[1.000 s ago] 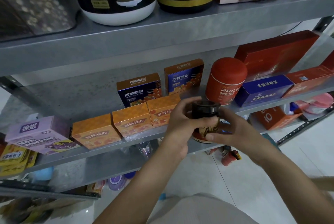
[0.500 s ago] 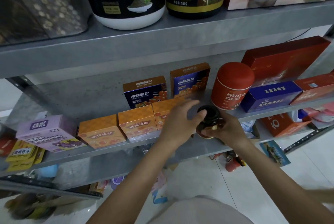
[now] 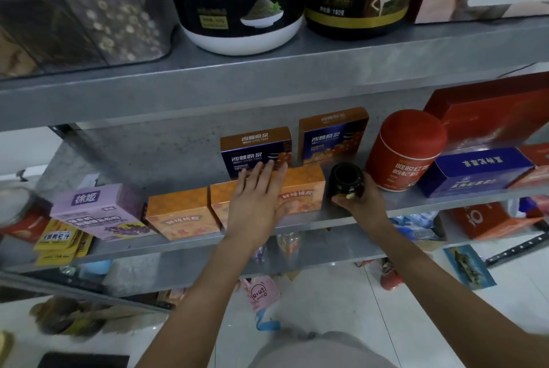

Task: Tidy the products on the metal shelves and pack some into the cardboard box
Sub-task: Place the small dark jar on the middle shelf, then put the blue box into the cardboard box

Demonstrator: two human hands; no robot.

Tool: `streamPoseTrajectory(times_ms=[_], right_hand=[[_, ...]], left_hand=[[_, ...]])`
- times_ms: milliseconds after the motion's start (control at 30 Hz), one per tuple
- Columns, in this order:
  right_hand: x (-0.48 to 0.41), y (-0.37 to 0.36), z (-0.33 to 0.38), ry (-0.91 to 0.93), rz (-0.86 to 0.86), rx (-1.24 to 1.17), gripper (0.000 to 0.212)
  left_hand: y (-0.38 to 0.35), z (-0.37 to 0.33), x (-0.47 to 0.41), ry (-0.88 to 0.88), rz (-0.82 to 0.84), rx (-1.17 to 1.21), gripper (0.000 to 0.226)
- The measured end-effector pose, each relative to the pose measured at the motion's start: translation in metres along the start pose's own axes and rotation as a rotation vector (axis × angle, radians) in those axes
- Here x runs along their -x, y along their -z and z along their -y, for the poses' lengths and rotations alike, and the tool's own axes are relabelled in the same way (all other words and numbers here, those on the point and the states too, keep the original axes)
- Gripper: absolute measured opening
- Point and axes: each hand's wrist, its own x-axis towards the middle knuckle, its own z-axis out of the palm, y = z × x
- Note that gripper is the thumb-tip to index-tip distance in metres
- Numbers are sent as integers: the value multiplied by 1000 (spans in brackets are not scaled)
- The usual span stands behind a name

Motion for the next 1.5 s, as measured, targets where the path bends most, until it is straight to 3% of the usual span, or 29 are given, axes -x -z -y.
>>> streamPoseTrajectory(times_ms=[233, 433, 533, 667, 767, 900, 1100, 1200, 1367, 1500], right_hand=[[-1, -1, -6, 29, 26, 74, 71], [-6, 5, 3, -9, 110, 65, 72], [0, 5, 11, 99, 71, 103, 76], [8, 2, 28, 353, -34, 165, 76], [5, -8, 55, 600, -43, 246, 67], [-20, -37, 97, 794, -20, 468, 63], [-65, -76, 133, 692, 226, 914, 87], [-70, -87, 131, 664, 335, 1003, 77], [-69, -86, 126, 650, 268, 828, 47], [-63, -81, 119, 633, 284, 716, 45]], left_hand=[[-8, 2, -2, -15, -42, -37, 74], [-6, 5, -1, -46, -69, -14, 81], [-1, 14, 5, -27, -139, 74, 83], [6, 43, 18, 216, -270, 171, 81], [-1, 67, 28, 361, -217, 186, 92], [-10, 75, 30, 373, -136, 157, 103], [-10, 75, 30, 370, -140, 128, 95], [-8, 74, 29, 376, -114, 117, 92], [-8, 74, 28, 385, -71, 115, 73], [-7, 73, 30, 388, -93, 99, 91]])
